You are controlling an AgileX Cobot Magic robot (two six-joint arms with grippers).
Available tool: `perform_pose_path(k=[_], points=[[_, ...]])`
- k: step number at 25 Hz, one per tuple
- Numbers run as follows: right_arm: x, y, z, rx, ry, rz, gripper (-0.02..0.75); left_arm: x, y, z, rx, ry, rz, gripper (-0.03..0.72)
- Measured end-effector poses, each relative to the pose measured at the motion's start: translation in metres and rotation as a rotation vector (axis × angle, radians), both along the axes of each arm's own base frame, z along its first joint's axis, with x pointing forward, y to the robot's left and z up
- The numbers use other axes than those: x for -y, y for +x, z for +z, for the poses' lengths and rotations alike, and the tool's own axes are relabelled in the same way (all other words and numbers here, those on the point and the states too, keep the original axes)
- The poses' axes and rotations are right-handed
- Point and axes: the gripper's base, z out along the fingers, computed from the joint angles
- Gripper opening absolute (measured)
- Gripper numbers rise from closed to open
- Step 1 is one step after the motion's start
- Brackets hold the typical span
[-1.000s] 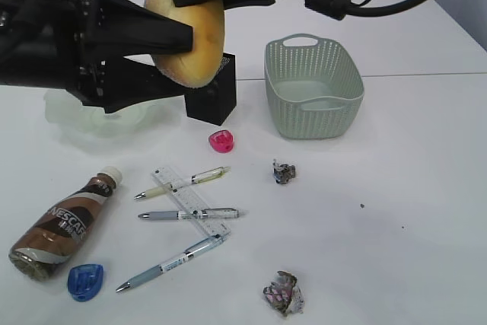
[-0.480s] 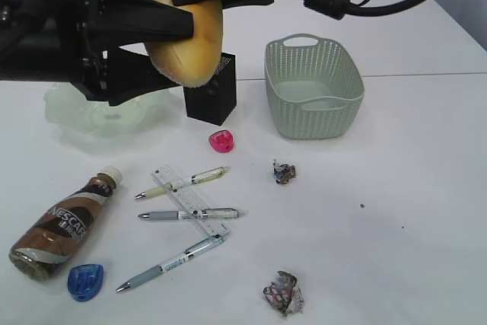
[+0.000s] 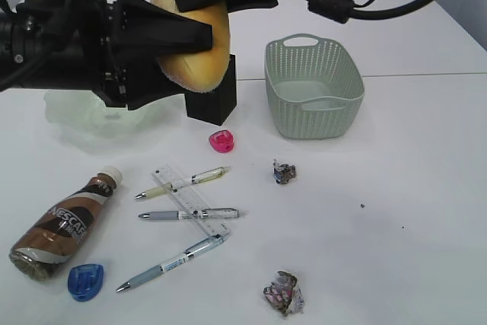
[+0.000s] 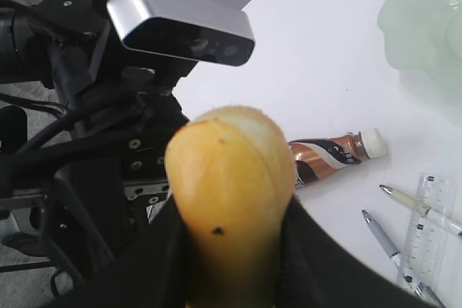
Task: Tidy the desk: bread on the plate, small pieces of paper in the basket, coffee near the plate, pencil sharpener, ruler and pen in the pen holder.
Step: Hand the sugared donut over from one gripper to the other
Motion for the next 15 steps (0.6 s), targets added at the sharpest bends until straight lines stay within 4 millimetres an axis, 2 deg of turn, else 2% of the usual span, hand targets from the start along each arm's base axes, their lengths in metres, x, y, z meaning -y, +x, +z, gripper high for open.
perform_pose_path(k=[4, 7, 10, 13, 15], points=[[0.0, 0.0, 0.0, 0.002, 0.0, 0.001, 0.218, 0.0, 0.0001, 0.0001, 0.0, -0.001, 0.001, 0.349], [0.0, 0.0, 0.0, 0.004, -0.001, 0.002, 0.22, 0.0, 0.0002, 0.0003, -0.001, -0.003, 0.002, 0.276], [0.0, 0.0, 0.0, 0.004, -0.001, 0.002, 0.22, 0.0, 0.0003, 0.0004, -0.001, -0.005, 0.003, 0.23], [0.0, 0.0, 0.0, 0.004, -0.001, 0.002, 0.227, 0.0, 0.0003, 0.0004, -0.001, -0.005, 0.003, 0.215], [0.0, 0.0, 0.0, -0.01, 0.0, -0.005, 0.263, 0.0, 0.0003, 0.0004, -0.001, -0.005, 0.003, 0.211]])
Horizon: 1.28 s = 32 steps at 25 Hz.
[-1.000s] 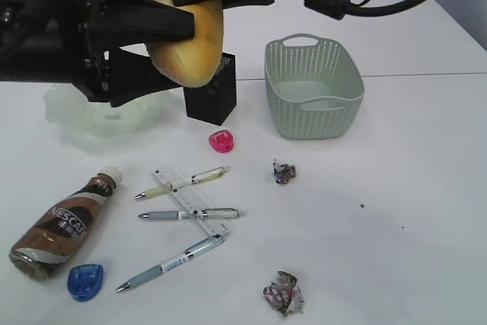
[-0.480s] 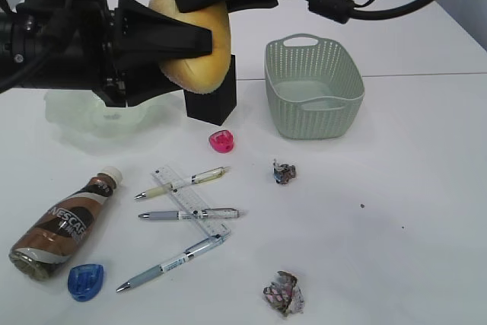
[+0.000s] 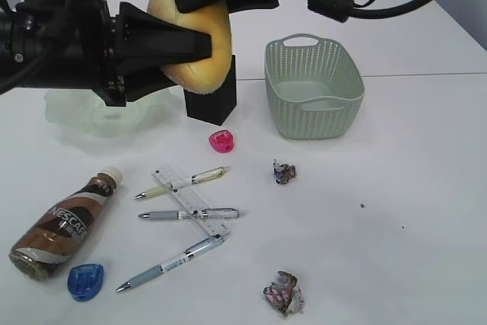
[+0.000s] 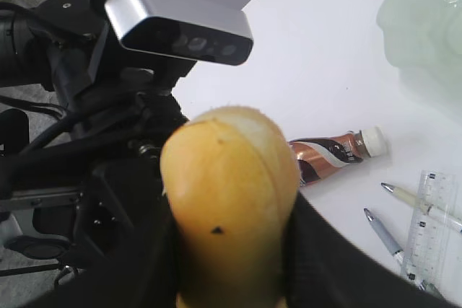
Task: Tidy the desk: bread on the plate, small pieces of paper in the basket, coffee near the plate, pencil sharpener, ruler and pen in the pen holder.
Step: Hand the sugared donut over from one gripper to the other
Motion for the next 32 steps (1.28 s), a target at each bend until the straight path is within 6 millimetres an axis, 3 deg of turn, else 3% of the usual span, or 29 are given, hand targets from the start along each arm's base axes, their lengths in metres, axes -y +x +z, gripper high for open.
perform_pose_path(k=[2, 6, 7, 26, 32], points=[[0.0001, 0.0, -0.0001, -0.018, -0.001, -0.009, 0.352, 0.0, 0.0, 0.0, 0.001, 0.0, 0.0, 0.209], [-0.0005, 0.0002, 0.0009, -0.058, 0.013, -0.032, 0.601, 0.0006, -0.0001, -0.0007, 0.001, 0.002, -0.003, 0.205], [-0.0007, 0.0001, 0.0014, -0.065, 0.019, -0.034, 0.628, 0.0005, 0.0, -0.0007, 0.001, 0.003, -0.002, 0.205], [-0.0006, 0.0004, 0.0012, -0.083, 0.018, -0.046, 0.584, 0.0009, -0.0009, -0.0009, 0.007, 0.012, -0.008, 0.203], [-0.0006, 0.0004, 0.0012, -0.104, 0.019, -0.057, 0.617, 0.0009, -0.0015, -0.0009, 0.007, 0.018, -0.012, 0.202]])
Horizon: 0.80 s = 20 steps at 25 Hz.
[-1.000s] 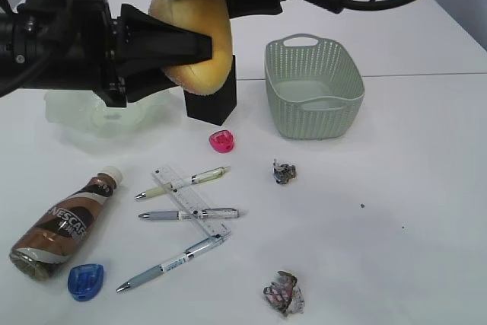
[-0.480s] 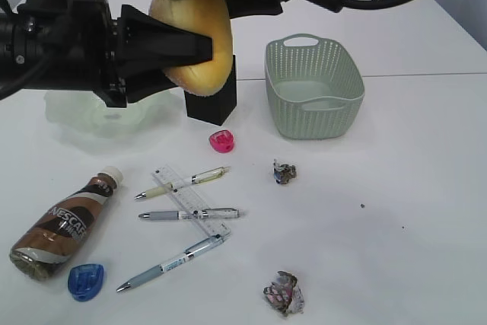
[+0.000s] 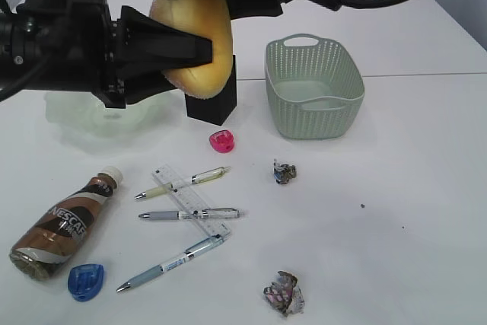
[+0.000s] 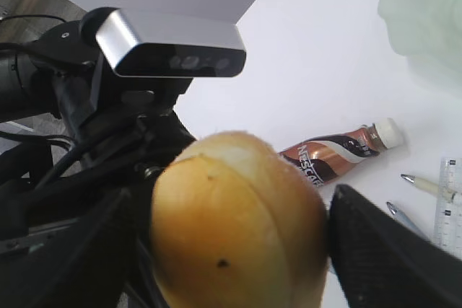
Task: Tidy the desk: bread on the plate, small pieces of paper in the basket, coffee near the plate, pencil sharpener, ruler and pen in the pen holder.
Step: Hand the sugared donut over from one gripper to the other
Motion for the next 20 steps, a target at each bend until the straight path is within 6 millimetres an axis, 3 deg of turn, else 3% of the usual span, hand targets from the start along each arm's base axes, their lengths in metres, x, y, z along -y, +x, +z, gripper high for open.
perform_pose_path(k=[4, 10, 20], points=[[0.0, 0.0, 0.0, -0.02, 0.006, -0.01, 0.657, 0.0, -0.001, -0.001, 0.002, 0.007, -0.007, 0.202], [0.0, 0.0, 0.001, -0.024, 0.009, -0.013, 0.658, -0.002, 0.0, -0.001, 0.002, 0.011, -0.004, 0.202], [0.023, 0.012, 0.002, -0.025, 0.019, -0.076, 0.595, -0.008, 0.0, 0.002, 0.01, 0.021, 0.005, 0.202]])
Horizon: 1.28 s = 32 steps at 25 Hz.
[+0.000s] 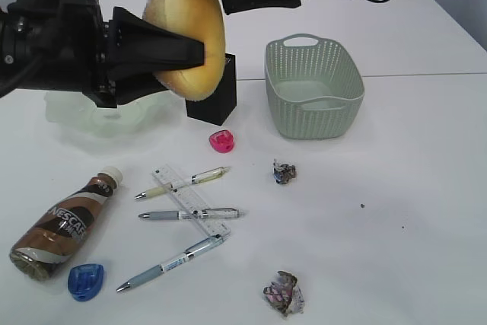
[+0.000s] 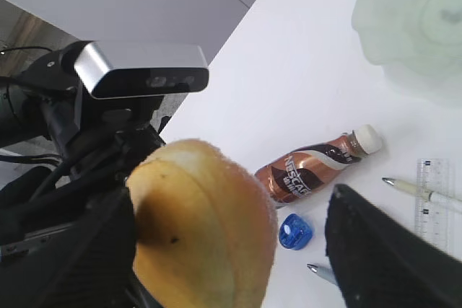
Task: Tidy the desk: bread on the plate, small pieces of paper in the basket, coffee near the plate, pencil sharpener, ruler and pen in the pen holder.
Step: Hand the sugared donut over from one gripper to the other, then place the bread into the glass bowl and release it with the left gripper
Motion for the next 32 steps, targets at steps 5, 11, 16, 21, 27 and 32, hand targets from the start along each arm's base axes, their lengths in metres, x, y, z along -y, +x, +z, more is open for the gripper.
perform_pose_path(k=[5, 11, 16, 21, 27, 32], points=[[0.015, 0.006, 0.002, 0.004, 0.001, -0.04, 0.592, -0.008, 0.004, 0.0, -0.002, 0.001, 0.025, 0.202], [0.026, 0.011, 0.001, 0.051, -0.008, -0.046, 0.592, -0.019, 0.009, 0.0, -0.002, 0.001, 0.064, 0.202], [0.037, 0.012, -0.009, 0.029, -0.157, -0.087, 0.591, -0.021, 0.009, -0.002, -0.005, 0.024, 0.057, 0.202], [0.057, 0.016, -0.027, -0.113, -0.428, -0.257, 0.59, -0.021, 0.006, -0.006, -0.019, 0.065, 0.031, 0.202], [0.076, 0.019, -0.037, -0.185, -0.609, -0.42, 0.59, -0.024, 0.01, -0.004, -0.017, 0.225, -0.014, 0.202], [0.086, 0.02, -0.039, -0.191, -0.707, -0.5, 0.59, -0.03, 0.02, 0.009, 0.007, 0.413, -0.027, 0.202]])
